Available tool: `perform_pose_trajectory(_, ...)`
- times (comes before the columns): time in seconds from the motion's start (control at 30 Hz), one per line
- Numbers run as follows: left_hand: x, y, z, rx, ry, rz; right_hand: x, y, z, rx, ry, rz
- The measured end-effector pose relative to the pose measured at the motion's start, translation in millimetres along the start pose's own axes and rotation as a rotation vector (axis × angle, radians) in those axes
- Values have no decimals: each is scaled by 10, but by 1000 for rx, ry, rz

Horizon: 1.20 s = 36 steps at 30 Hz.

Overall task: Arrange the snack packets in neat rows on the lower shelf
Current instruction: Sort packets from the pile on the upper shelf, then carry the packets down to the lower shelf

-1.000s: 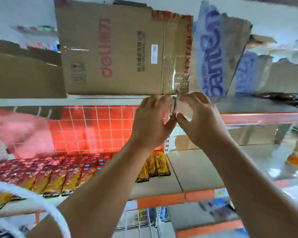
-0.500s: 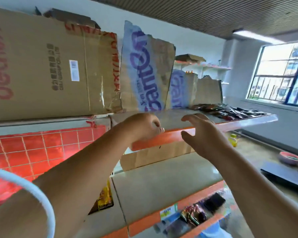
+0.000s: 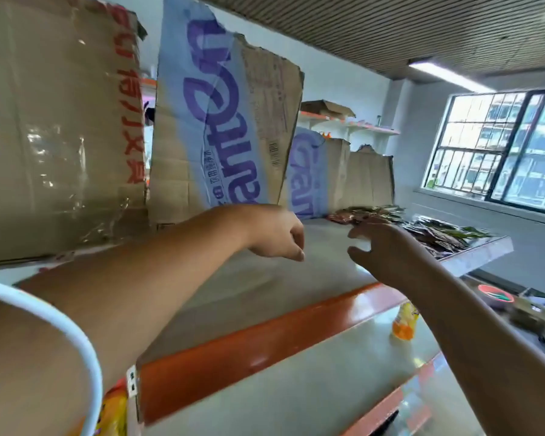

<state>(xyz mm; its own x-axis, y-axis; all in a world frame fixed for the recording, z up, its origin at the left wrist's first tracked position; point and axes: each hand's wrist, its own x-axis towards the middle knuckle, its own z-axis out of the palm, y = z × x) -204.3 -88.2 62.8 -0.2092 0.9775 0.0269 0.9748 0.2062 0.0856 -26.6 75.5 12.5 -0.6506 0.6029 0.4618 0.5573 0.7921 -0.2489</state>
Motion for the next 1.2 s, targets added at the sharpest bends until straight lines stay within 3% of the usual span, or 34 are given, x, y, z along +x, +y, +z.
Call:
perform_pose_trajectory(0.33,689,228,-240,121,15,32,806,964,28,-297,-261,179)
perform_pose_trajectory(0.57,1128,534,-340,201,22,-41,1301,1263,234,-297,-390,32)
perform_pose_trajectory(0.83,1658,808,-124,15,146,-206,1548,1333,79,-286,-366,-221)
perform_pose_trajectory(0.93,1765,776,-13,-166,281,-256,1592,1221,-166,-109,-290,-319)
perform_pose_trajectory(1.03,1773,647,137,-357,353,-322,1564,1083,-336,385,-197,-317)
perform_pose_trajectory(1.2,1712,476,217,-557,379,-341,1601,928,-179,1159,-448,-62)
